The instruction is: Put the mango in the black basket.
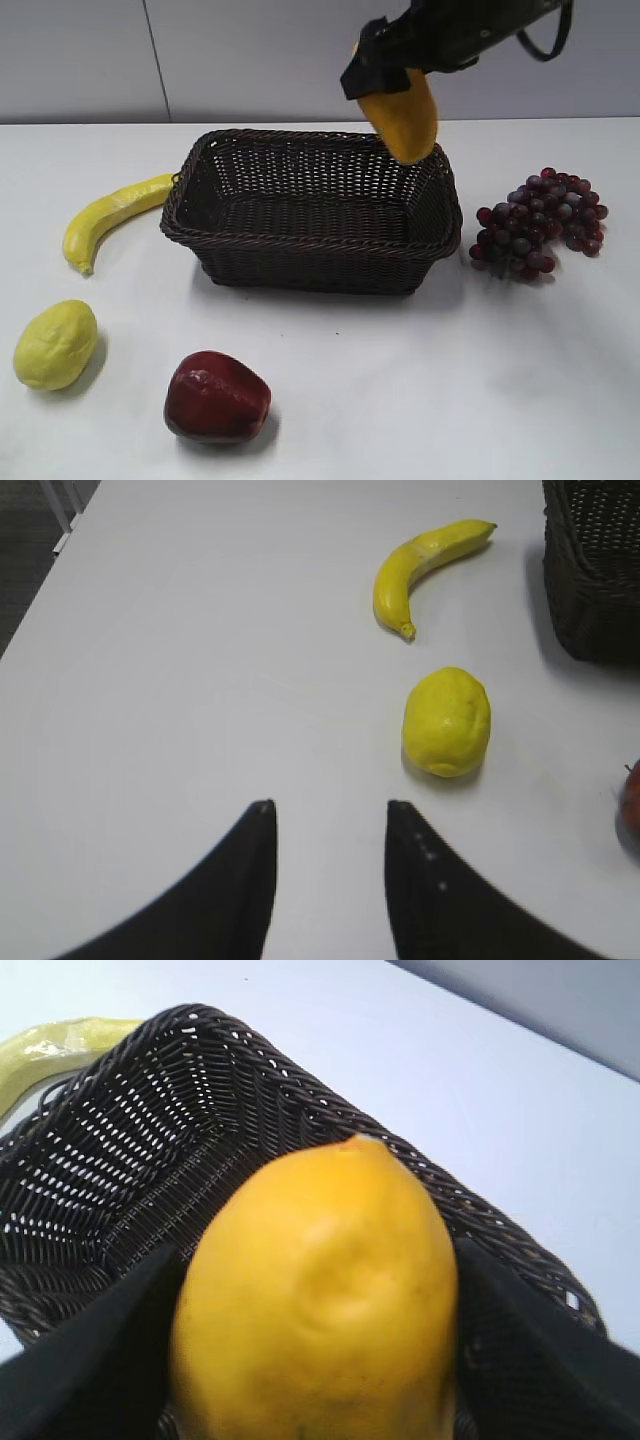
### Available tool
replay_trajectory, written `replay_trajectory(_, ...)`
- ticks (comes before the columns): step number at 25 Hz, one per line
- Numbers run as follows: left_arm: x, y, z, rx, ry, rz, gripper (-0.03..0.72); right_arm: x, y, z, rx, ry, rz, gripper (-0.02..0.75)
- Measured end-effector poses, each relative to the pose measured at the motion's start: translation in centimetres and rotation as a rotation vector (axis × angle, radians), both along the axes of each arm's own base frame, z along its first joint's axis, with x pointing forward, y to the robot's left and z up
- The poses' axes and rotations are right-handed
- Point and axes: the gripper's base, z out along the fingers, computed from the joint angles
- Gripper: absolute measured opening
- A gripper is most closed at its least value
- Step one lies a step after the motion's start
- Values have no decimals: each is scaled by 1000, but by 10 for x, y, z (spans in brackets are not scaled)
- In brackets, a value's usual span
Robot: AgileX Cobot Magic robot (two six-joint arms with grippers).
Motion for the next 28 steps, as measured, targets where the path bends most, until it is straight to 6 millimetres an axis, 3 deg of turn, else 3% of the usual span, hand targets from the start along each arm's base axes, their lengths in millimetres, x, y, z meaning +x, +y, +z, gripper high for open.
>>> replay_trajectory(8,0,0,0,0,0,0,272,23,16,-97,-68,126,-25,587)
replay_trajectory(11,0,0,0,0,0,0,272,24,17,-110,-79,156,-26,617)
replay_trajectory(15,0,0,0,0,0,0,272,26,18,-108,-77,147,-20,623)
replay_trajectory(18,0,0,0,0,0,0,272,31,22,-95,-65,134,-4,623)
replay_trajectory(20,0,0,0,0,0,0,272,33,24,-75,-65,124,29,619)
replay_trajectory(24,0,0,0,0,0,0,272,29,25,-4,-76,67,107,588)
replay_trajectory(28,0,0,0,0,0,0,272,9,12,66,-119,59,112,579)
